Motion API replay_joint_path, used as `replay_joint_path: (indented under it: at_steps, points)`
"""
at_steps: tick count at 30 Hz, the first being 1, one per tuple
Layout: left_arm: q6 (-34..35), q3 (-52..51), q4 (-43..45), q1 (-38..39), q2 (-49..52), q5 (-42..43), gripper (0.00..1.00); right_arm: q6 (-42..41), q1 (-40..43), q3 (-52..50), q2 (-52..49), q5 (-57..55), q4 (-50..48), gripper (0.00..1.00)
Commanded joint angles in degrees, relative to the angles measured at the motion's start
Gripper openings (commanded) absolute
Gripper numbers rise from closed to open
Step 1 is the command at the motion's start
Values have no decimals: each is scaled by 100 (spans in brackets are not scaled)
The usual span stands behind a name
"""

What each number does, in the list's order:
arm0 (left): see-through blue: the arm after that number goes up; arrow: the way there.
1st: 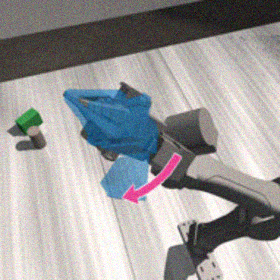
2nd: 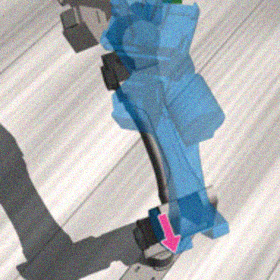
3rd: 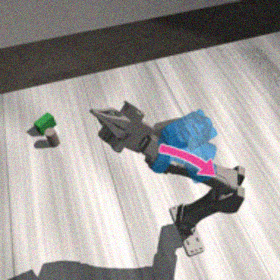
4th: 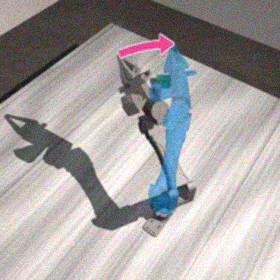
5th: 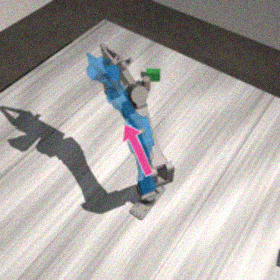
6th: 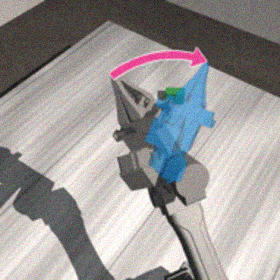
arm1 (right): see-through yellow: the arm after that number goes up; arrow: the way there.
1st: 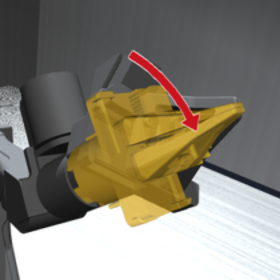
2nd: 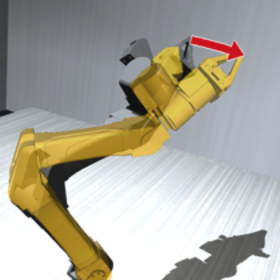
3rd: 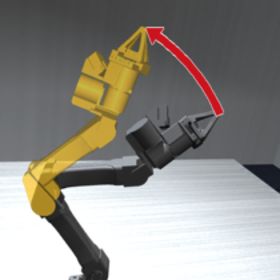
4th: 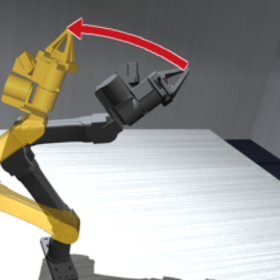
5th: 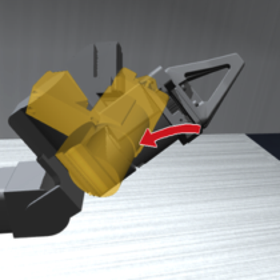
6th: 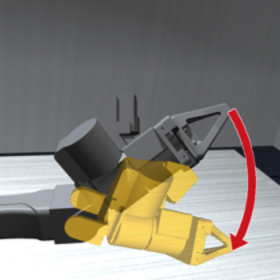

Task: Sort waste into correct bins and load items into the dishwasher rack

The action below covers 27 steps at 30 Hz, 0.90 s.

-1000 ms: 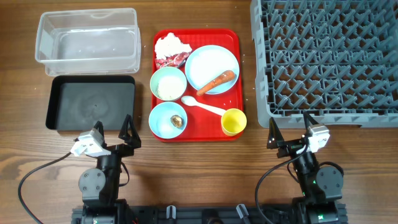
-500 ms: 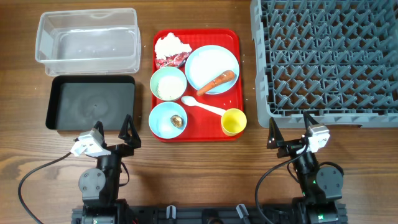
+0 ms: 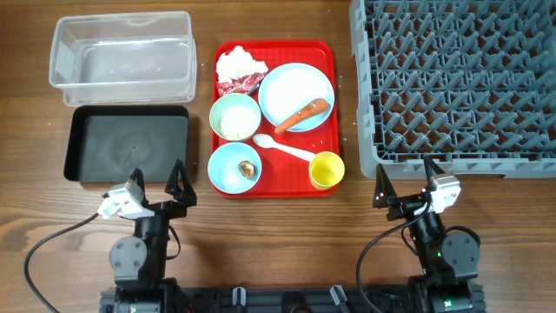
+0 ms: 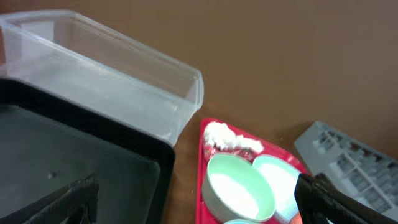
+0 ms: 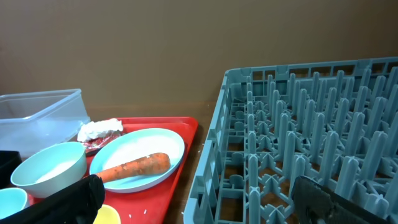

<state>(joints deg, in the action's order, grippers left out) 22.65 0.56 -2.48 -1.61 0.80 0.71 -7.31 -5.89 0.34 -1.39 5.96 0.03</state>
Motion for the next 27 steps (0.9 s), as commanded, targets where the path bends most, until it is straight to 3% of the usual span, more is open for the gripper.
replay_joint_path:
  at_steps: [1, 6, 9, 14, 18, 21, 27]
  points:
    - [37, -22, 299, 22, -20, -46, 100, -26, 28, -4, 4, -52, -35, 100]
    - [769, -22, 640, 22, -20, 525, 100, -361, 28, -4, 4, 7, -354, 100]
    - [758, 114, 861, 22, 7, 979, 100, -640, 28, -2, 4, 201, -992, 100]
    - [717, 1235, 256, 22, 715, 1045, 100, -957, 28, 387, 4, 214, -1412, 100]
    - [-22, 2916, -369, 22, 2339, 1434, 100, -925, 28, 1099, -203, 461, -1294, 100]
    - [-341, 4382, -1432, 26, 3668, 1502, 100, -920, 28, 1687, -634, 579, -964, 100]
    - [-1073, 7862, -3639, 229, 6406, 1392, 100, -619, 28, 3600, -2404, 638, 350, 100]
